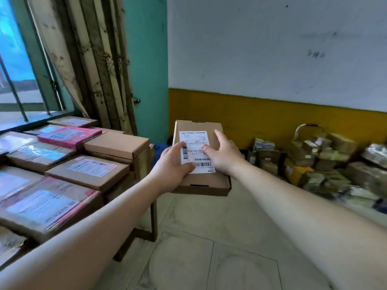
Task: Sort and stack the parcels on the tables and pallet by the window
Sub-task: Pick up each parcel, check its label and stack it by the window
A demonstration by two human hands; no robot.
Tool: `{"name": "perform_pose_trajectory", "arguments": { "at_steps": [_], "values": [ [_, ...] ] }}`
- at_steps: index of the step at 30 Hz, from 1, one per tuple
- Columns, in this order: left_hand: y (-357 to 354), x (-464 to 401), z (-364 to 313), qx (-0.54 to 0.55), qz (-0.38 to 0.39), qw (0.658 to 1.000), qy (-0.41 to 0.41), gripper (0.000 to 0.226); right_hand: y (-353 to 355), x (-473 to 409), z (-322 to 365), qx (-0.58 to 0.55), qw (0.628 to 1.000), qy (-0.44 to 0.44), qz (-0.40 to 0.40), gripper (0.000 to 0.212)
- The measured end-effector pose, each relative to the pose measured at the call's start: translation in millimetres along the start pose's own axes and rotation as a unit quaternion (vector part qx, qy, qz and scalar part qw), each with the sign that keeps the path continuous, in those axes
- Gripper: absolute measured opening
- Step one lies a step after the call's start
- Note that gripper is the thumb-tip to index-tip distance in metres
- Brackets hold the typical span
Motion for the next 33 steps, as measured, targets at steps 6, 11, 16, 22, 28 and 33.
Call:
{"name": "perform_pose_trajectory", "arguments": {
  "at_steps": [6,11,16,22,28,33],
  "values": [
    [-36,-107,-25,-0.012,0.010,1.000,-0.018,0.072,58,-84,-51,0.012,1.000,-0.005,-0.012,0.076],
    [-43,-183,-29,-0.016,0.003,1.000,-0.013,0.074,84,-155,-69,0.010,1.000,0.001,-0.002,0.075],
    [-16,-241,-2,-0.029,-0.009,0.999,0.016,0.075,67,-234,-61,-0.005,0.999,0.017,0.030,0.075],
    [56,-306,56,-0.052,-0.055,0.996,0.047,0.076,15,-343,-18,-0.010,0.996,0.055,0.064,0.075],
    [132,-347,109,-0.042,-0.108,0.987,0.107,0.079,-42,-437,43,0.001,0.987,0.098,0.125,0.075],
    [180,-340,153,-0.042,-0.174,0.966,0.186,0.080,-109,-487,93,-0.028,0.959,0.169,0.225,0.074]
  ]
}}
Point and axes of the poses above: each hand's wrist, its own x-axis away from the middle knuckle, its own y-axis out of the back of the hand, z = x × y, the point moved 4 cm from there along -x, towards the middle knuckle, and after that the axes turned 13 degrees about z, right-handed, at the moved point
